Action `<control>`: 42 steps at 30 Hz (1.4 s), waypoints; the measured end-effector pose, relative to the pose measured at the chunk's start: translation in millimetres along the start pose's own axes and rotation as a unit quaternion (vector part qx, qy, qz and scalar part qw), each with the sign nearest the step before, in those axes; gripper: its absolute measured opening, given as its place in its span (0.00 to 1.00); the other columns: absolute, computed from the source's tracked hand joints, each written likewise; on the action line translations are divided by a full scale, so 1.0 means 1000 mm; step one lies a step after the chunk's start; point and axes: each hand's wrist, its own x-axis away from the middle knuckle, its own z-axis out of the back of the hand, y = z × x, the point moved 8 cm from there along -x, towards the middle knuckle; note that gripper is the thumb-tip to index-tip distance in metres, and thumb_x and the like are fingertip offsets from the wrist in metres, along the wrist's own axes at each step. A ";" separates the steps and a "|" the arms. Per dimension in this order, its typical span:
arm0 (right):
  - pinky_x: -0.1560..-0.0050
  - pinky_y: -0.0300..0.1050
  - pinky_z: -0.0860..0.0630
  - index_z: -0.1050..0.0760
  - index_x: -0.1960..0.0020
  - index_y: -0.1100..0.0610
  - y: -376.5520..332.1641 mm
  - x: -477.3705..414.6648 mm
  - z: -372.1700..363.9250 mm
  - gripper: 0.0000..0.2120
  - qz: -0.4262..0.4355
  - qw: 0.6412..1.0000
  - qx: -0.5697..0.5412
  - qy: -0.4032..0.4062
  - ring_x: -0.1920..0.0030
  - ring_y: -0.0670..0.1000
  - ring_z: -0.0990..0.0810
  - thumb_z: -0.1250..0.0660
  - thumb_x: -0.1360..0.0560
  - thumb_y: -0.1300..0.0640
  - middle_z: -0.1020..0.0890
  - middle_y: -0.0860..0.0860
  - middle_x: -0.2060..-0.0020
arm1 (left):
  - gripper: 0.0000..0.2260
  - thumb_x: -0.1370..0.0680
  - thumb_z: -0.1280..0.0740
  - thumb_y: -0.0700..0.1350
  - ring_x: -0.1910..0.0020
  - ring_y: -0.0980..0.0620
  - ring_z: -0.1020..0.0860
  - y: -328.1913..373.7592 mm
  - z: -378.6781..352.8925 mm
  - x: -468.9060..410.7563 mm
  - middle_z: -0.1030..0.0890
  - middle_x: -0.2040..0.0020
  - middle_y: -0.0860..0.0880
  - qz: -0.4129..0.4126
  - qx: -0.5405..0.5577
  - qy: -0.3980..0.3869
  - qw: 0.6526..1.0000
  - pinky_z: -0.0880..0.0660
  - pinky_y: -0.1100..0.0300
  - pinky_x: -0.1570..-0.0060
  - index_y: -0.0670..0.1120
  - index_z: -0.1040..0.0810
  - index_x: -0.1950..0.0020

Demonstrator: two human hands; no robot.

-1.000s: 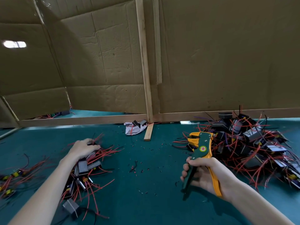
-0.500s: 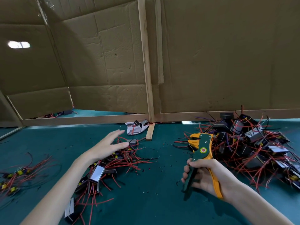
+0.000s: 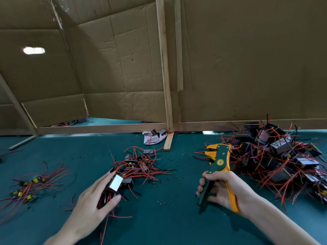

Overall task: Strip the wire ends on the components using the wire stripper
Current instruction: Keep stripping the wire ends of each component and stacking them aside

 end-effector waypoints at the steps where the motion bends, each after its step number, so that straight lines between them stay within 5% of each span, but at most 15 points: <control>1: 0.58 0.58 0.19 0.26 0.56 0.64 0.000 0.001 0.000 0.06 -0.001 1.000 0.001 -0.001 0.65 0.61 0.21 0.33 0.34 0.67 0.23 0.62 0.65 | 0.28 0.26 0.37 0.65 0.27 0.59 0.40 0.001 -0.003 -0.008 0.41 0.26 0.65 0.006 0.001 0.008 1.000 0.43 0.54 0.28 0.67 0.43 0.28; 8: 0.56 0.58 0.19 0.27 0.56 0.64 0.000 0.003 0.001 0.07 -0.003 1.000 0.003 0.003 0.65 0.61 0.21 0.33 0.33 0.67 0.23 0.62 0.64 | 0.27 0.23 0.35 0.59 0.29 0.51 0.34 0.001 -0.021 -0.061 0.31 0.28 0.52 0.039 -0.036 0.014 0.999 0.40 0.55 0.31 0.55 0.37 0.26; 14: 0.54 0.59 0.20 0.27 0.56 0.64 0.002 0.005 0.000 0.07 -0.010 1.000 0.005 0.001 0.65 0.61 0.21 0.33 0.33 0.67 0.23 0.62 0.64 | 0.35 0.24 0.41 0.67 0.24 0.50 0.43 0.007 -0.026 -0.072 0.41 0.23 0.50 0.079 -0.092 -0.040 0.992 0.47 0.49 0.27 0.51 0.44 0.23; 16: 0.53 0.59 0.20 0.27 0.56 0.64 0.001 0.004 0.001 0.07 -0.008 1.000 0.005 0.002 0.65 0.61 0.21 0.33 0.34 0.66 0.23 0.62 0.64 | 0.33 0.24 0.42 0.65 0.24 0.50 0.45 0.029 -0.009 -0.080 0.41 0.23 0.50 0.041 -0.122 0.019 0.992 0.49 0.48 0.27 0.51 0.43 0.23; 18: 0.53 0.60 0.21 0.26 0.57 0.64 0.001 0.004 0.000 0.06 -0.008 1.000 0.008 0.004 0.65 0.61 0.21 0.33 0.34 0.66 0.23 0.62 0.64 | 0.25 0.23 0.36 0.54 0.28 0.50 0.39 0.067 0.001 -0.093 0.34 0.28 0.52 -0.061 -0.121 0.071 0.988 0.44 0.51 0.30 0.52 0.36 0.26; 20: 0.53 0.59 0.21 0.26 0.57 0.64 0.001 0.005 0.000 0.06 -0.008 1.000 0.009 0.007 0.65 0.61 0.21 0.32 0.34 0.66 0.22 0.62 0.64 | 0.17 0.23 0.35 0.47 0.33 0.53 0.34 0.100 -0.014 -0.108 0.28 0.35 0.55 -0.125 -0.101 0.009 0.987 0.41 0.54 0.34 0.54 0.27 0.34; 25: 0.54 0.58 0.19 0.25 0.59 0.64 -0.002 0.007 0.004 0.02 -0.003 1.000 0.000 0.009 0.65 0.61 0.21 0.33 0.32 0.66 0.22 0.62 0.64 | 0.08 0.28 0.29 0.55 0.38 0.52 0.34 0.127 -0.088 -0.133 0.28 0.42 0.55 -0.130 -0.219 -0.189 0.948 0.43 0.51 0.36 0.56 0.18 0.51; 34: 0.53 0.60 0.20 0.25 0.58 0.64 -0.002 0.004 0.004 0.03 -0.005 1.000 -0.011 0.006 0.64 0.62 0.21 0.32 0.32 0.67 0.22 0.63 0.63 | 0.04 0.30 0.26 0.51 0.43 0.48 0.37 0.122 -0.103 -0.143 0.26 0.46 0.50 -0.102 -0.249 -0.252 0.929 0.41 0.51 0.42 0.53 0.19 0.61; 42: 0.54 0.59 0.19 0.25 0.58 0.64 -0.001 0.005 0.003 0.04 0.001 1.000 -0.011 0.005 0.64 0.62 0.21 0.32 0.33 0.67 0.22 0.63 0.63 | 0.06 0.25 0.30 0.51 0.40 0.48 0.37 0.118 -0.109 -0.145 0.30 0.43 0.50 -0.101 -0.275 -0.248 0.923 0.43 0.49 0.42 0.54 0.21 0.50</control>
